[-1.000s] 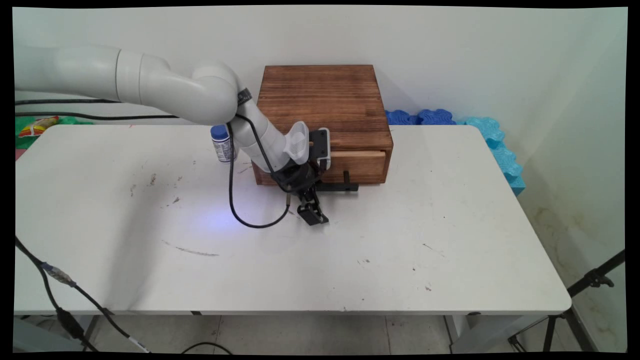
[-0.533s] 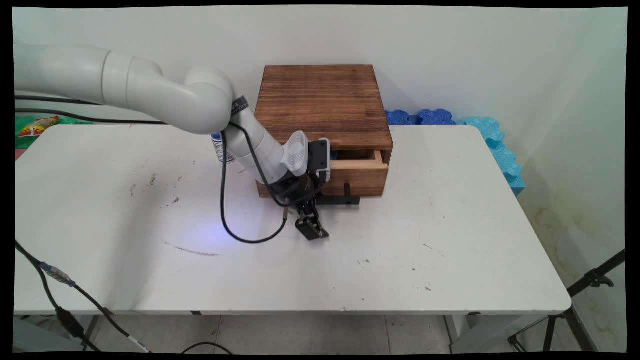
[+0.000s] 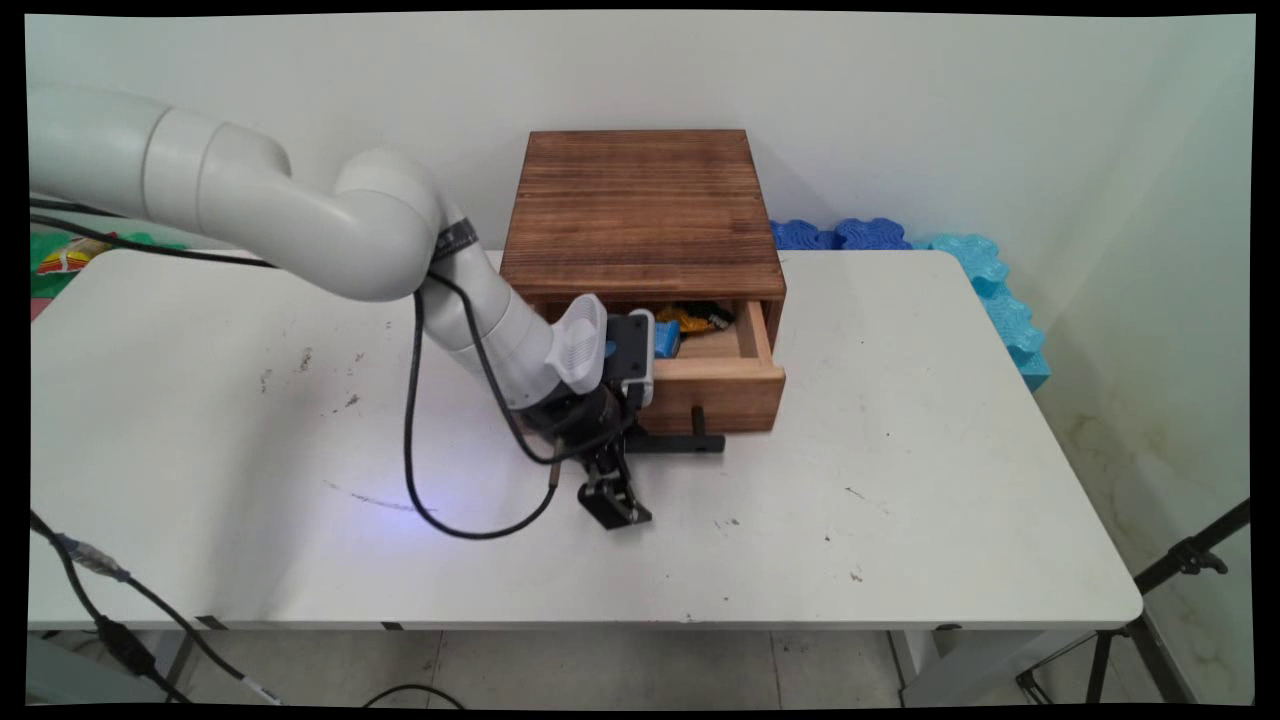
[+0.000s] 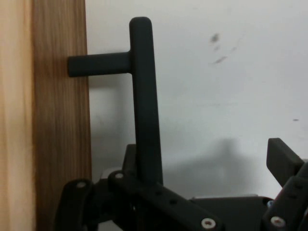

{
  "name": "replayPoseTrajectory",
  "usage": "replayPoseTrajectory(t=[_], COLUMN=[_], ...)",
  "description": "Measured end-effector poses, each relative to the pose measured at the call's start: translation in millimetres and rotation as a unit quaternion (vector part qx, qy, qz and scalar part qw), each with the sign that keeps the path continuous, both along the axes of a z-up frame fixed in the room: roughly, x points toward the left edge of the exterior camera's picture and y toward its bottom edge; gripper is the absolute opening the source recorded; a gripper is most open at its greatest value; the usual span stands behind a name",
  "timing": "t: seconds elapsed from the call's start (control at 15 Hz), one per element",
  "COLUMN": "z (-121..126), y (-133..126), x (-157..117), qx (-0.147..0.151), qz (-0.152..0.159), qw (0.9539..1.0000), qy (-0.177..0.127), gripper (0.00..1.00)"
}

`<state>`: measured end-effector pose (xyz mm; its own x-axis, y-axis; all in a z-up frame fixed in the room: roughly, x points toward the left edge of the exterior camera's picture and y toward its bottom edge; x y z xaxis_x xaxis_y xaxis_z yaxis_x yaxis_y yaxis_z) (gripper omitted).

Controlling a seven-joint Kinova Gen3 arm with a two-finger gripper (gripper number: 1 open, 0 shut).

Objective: Open the drawer

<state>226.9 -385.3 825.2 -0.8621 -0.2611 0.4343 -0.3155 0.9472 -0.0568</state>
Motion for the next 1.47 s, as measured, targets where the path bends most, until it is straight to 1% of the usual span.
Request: replayPoseTrajectory(t=[0.2,0.53,1.07,1.27,1.47], z=[2.3,3.9,-2.3,-3.2,-1.6], y=[15.1,48.9,96.6,109.3,115.5], x=[-3.5,-11.6,-27.1,-33.9,-38.6], qx=[0.003,0.005,-0.002,-0.01,-0.019], qz=[-0.003,-0.013,-0.022,-0.027,-0.031], qw=[1.0,0.9999,0.9998,0.9996,0.9993], qy=[0.002,0.003,0.001,0.004,0.008], gripper=[1.0,1.0,1.0,1.0,1.0])
